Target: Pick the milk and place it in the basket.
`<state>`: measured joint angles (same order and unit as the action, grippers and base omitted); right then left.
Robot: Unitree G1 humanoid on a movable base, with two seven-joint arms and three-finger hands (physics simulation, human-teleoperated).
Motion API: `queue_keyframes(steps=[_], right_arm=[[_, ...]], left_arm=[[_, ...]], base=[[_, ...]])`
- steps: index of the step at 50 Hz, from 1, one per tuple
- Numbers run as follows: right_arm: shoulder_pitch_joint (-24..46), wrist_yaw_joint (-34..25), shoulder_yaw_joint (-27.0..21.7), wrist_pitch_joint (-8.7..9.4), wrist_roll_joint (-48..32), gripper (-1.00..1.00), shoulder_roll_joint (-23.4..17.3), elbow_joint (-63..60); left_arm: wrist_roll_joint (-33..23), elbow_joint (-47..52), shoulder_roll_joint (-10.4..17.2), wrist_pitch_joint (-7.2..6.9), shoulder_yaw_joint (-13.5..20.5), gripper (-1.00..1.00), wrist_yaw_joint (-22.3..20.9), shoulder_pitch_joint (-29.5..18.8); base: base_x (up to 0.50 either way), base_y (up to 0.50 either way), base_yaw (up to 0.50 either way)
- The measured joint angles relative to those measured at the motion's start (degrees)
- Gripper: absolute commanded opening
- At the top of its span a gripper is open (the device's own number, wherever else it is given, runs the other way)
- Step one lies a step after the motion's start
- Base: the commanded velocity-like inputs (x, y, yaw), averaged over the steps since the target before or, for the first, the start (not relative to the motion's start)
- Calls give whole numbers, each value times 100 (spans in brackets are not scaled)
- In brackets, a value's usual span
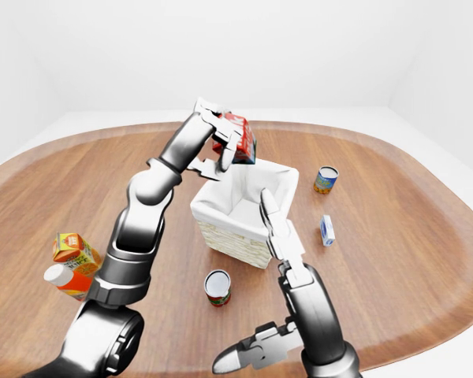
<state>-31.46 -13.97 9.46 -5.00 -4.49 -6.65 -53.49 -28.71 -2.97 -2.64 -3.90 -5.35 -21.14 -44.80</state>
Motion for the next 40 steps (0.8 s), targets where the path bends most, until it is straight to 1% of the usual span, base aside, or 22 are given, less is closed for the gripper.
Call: queue_keyframes(steps=[4, 14, 28, 40], right_arm=[[-7, -13, -8, 0, 15, 100, 7, -16], [-21, -30, -12, 0, 28, 100, 11, -22], [-46, -48, -15, 0, 53, 100, 8, -44], [-54, -54, -12, 0, 62, 100, 5, -54]], left_arm=[[-22, -423, -32, 144, -17, -100, 189, -75], [-110, -1237, -158, 510, -78, -100, 548, -73], [-230, -2104, -333, 890, -151, -100, 907, -181], [-289, -2737, -334, 890, -142, -100, 1128, -272]], base=[[0, 0, 0], [0, 0, 0], [0, 0, 0], [0, 0, 0]])
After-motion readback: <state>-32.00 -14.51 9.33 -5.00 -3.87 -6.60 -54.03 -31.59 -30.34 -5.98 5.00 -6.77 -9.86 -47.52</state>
